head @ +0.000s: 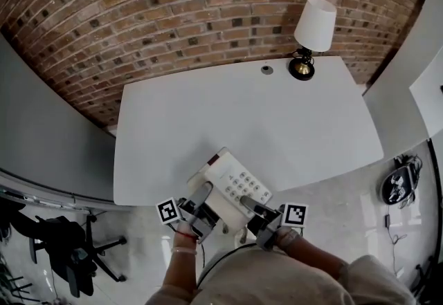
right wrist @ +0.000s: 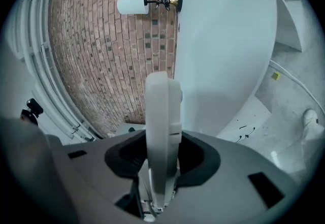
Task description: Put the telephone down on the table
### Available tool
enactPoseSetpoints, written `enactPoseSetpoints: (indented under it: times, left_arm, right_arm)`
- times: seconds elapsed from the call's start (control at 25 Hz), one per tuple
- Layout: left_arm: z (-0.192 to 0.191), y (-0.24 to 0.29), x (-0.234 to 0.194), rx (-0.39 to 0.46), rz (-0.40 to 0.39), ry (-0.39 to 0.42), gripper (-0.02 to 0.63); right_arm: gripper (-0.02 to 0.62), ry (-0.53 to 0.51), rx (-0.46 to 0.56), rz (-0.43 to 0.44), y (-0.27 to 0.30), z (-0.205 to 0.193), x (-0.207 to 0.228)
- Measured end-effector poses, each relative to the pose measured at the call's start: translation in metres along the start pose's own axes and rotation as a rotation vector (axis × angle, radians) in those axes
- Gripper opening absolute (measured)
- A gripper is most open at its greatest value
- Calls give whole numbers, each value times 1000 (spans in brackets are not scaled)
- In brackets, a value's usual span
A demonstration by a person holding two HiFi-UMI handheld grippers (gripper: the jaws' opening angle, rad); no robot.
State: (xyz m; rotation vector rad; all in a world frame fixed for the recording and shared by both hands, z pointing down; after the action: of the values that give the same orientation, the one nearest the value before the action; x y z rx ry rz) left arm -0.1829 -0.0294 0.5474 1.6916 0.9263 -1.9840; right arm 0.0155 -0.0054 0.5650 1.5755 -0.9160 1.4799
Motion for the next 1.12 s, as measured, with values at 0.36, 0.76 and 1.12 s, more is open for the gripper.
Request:
enactPoseSetpoints:
  times: [0.36, 0.76, 1.12]
  left_arm:
    - [27, 20, -20, -38, 46, -48, 465]
    - [84, 47, -45, -88, 54, -134, 465]
    - [132, 78, -65, -117, 79, -217, 465]
  right_arm:
    - [155, 39, 50, -38, 14, 24, 10]
    - [153, 64, 152, -82, 56, 54, 18]
    - [152, 107, 275, -115, 88, 83, 28]
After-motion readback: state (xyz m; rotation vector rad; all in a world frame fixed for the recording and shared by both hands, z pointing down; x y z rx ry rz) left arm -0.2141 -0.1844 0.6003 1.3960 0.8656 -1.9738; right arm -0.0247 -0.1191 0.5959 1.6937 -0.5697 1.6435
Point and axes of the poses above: the fingertips, and each gripper's own axes: y forward along the fingers, x to its right, z out of its top, the point moved 7 cm from there along -y, backward along the fingers, and after that the axes turned 2 degrees about -x, right-handed, at the moved point
